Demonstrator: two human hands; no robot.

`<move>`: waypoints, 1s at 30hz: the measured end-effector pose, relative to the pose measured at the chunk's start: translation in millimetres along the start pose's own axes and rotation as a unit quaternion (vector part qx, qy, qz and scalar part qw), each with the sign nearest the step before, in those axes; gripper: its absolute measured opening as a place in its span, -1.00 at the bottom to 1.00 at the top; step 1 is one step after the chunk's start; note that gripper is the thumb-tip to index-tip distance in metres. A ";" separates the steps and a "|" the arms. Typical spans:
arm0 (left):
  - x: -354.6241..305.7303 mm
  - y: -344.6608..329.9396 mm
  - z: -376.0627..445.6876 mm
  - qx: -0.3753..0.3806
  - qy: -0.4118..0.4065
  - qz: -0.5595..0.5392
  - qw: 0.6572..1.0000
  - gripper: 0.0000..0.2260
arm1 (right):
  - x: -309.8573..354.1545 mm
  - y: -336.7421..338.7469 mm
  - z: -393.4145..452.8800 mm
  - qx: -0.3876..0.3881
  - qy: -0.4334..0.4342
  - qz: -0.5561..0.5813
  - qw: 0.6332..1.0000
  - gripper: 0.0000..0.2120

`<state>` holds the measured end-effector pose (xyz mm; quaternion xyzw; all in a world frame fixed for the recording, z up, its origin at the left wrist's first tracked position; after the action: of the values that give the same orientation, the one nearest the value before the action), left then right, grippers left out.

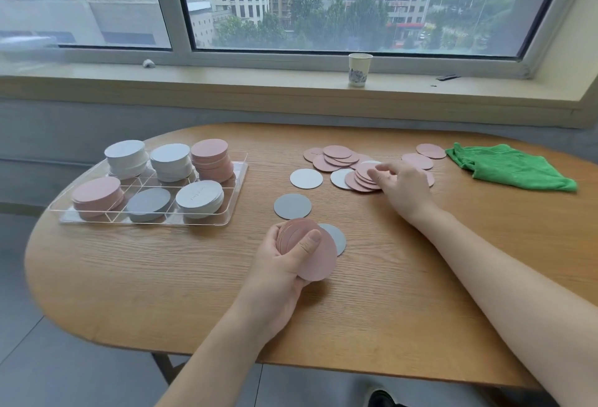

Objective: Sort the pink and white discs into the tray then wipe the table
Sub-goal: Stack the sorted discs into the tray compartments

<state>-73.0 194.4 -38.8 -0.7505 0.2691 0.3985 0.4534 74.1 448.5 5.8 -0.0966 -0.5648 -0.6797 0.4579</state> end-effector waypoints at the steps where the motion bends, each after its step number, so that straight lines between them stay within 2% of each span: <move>1: 0.5 0.2 0.4 0.001 0.001 0.001 1.000 -0.52 | -6.3 -3.3 5.9 0.006 -0.008 -0.009 1.000 -0.60; 4: 0.9 0.6 2.1 0.003 0.001 0.008 1.000 -0.52 | -10.5 -12.3 17.6 0.027 -0.019 -0.090 0.995 -0.51; 7: 1.2 -0.3 2.6 0.007 0.000 0.010 1.000 -0.50 | -11.8 -17.2 19.3 0.044 -0.025 -0.151 0.987 -0.52; 16: -0.7 -2.9 1.2 0.010 -0.003 0.007 1.000 -0.52 | 4.5 -14.6 3.3 0.054 0.028 -0.025 0.998 -0.82; 21: -0.8 -3.9 0.2 0.007 -0.006 0.005 1.000 -0.52 | 4.5 -15.3 2.5 0.074 0.013 -0.040 0.996 -0.54; 27: 0.2 -1.4 2.2 0.002 -0.006 0.011 1.000 -0.49 | 1.7 -15.2 3.5 0.081 -0.023 -0.054 0.995 -0.43; 30: 0.2 -1.2 2.2 0.004 -0.006 0.012 1.000 -0.48 | 1.2 -13.3 1.6 0.071 -0.030 -0.011 0.997 -0.41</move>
<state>-72.7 196.9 -39.0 -0.7430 0.2768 0.4077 0.4529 63.1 448.5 -1.9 -0.0784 -0.6265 -0.6392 0.4390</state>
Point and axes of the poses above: each hand's wrist, its own z-axis towards the middle knuckle, its own y-axis out of the back of the hand, x = y × z, the point moved 9 cm from there along z, towards the middle knuckle, and after that the axes turned 4 degrees about y, right-handed, at the moved point
